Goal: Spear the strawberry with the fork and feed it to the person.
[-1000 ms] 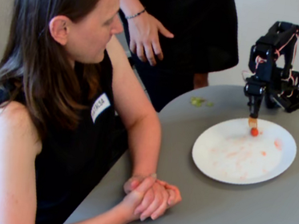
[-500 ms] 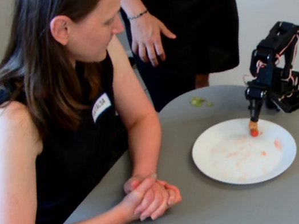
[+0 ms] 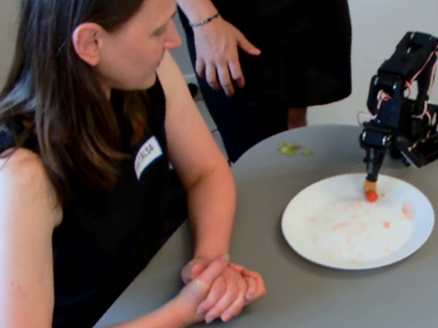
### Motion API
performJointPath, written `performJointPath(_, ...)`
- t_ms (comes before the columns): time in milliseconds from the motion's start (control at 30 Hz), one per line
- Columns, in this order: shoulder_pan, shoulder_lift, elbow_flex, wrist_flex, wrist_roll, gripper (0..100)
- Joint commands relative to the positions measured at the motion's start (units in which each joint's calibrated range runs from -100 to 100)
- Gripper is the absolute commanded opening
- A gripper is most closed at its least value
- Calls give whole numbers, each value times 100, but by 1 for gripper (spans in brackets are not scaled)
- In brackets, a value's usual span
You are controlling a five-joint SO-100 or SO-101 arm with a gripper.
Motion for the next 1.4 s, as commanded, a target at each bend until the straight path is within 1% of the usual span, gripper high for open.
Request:
performJointPath(0,-41,21,294,-82,13,1)
performJointPath(100,-41,13,222,-151,13,1)
performJointPath(200,-26,21,-563,49,8,1)
performJointPath(300,-11,21,-1987,841,8,1)
performJointPath(400,19,21,-3006,1224,8,1)
performJointPath(433,19,21,-3611,1459,8,1)
performJointPath(567,34,21,-5035,1790,8,1)
performJointPath(633,273,21,-5784,1737,3,1)
performJointPath(700,676,97,-6532,1363,3,1)
performJointPath(767,1019,97,-6857,606,3,1)
performJointPath(833,1332,106,-6965,-926,3,1)
performJointPath(867,1347,106,-6965,-1230,3,1)
performJointPath(933,1392,123,-6920,-2240,8,1)
performJointPath(967,1392,241,-6902,-3015,8,1)
performJointPath(1033,1407,800,-7064,-3737,8,1)
performJointPath(1133,1459,1622,-7731,-4346,8,1)
performJointPath(1267,1765,3113,-9544,-4407,-45,1)
performJointPath(1367,1922,3850,-10346,-4477,-97,1)
